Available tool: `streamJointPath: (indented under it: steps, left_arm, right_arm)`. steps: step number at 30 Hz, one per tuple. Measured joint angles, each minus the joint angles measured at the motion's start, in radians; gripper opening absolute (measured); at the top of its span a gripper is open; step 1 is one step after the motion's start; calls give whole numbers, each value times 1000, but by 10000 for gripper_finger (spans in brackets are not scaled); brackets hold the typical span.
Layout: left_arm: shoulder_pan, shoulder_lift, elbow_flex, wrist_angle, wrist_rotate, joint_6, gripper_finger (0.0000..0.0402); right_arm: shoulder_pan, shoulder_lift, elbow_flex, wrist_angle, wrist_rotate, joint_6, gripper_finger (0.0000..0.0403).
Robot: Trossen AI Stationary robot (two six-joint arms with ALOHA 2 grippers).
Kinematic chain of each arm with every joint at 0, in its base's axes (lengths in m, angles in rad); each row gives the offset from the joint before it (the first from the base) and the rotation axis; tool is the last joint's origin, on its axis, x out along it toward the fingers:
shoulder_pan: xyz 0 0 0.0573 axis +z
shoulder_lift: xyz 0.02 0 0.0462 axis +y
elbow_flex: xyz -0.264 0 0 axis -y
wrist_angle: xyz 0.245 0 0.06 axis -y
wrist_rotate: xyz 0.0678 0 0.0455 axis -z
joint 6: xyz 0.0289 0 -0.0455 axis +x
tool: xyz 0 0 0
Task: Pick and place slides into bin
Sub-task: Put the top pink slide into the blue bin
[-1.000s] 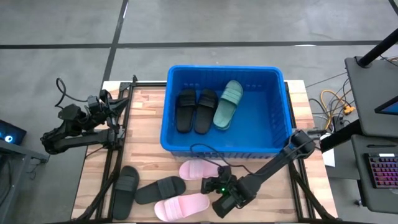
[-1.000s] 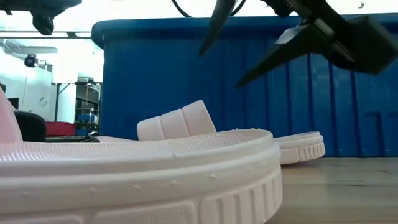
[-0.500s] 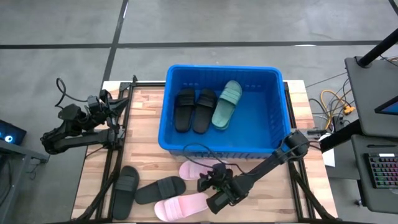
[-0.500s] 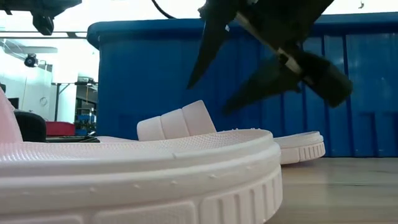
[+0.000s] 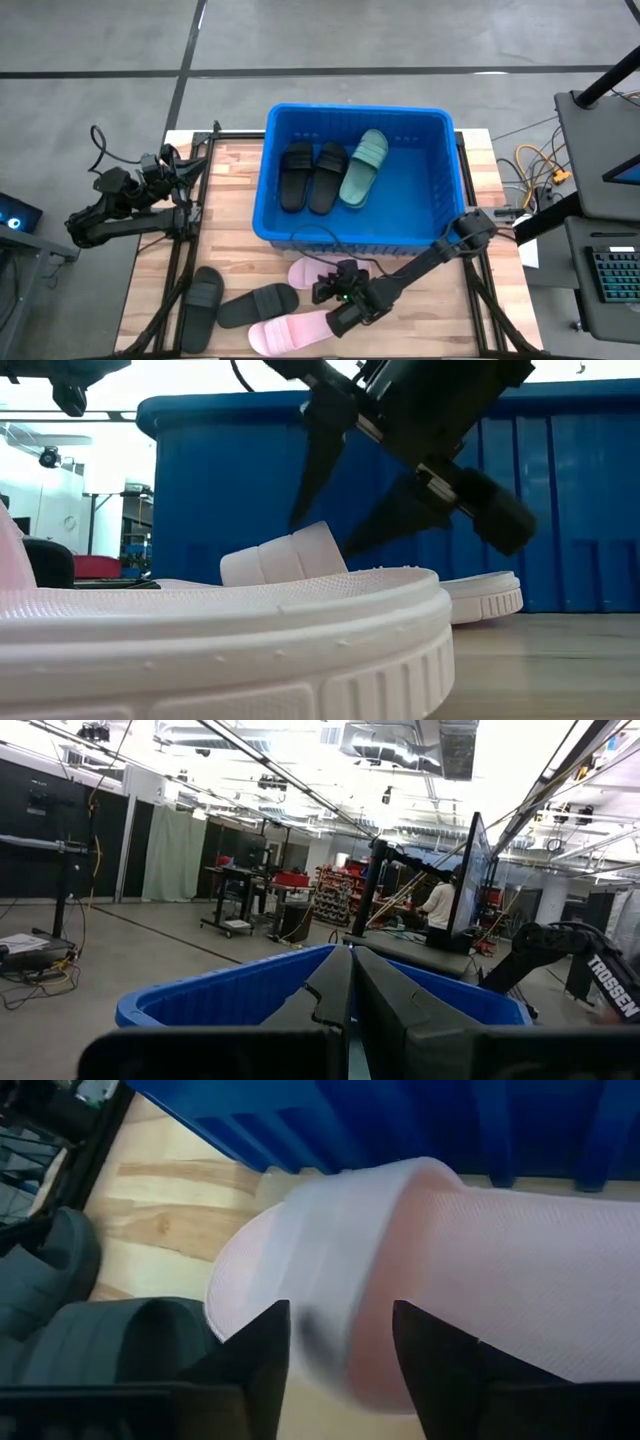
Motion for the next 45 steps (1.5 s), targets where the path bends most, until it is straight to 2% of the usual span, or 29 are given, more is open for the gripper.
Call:
streamJointPath:
  steps: [6,13,23,39,45]
  left_arm:
    - [0,0,0,0,0,0,0]
    - [0,0,0,-1,0,1,0]
    - [0,0,0,-1,0,1,0]
    - [0,0,-1,-1,0,1,0]
    - [0,0,-1,-1,0,1,0]
  right_arm:
    - [-7,2,0,10,-18,-11,110]
    - [-11,-1,1,15,-82,-24,18]
    - [-5,-4,112,-11,-109,-173,13]
    - [-8,-4,360,-406,-93,-198,12]
    - [-8,-4,422,-442,-89,-209,12]
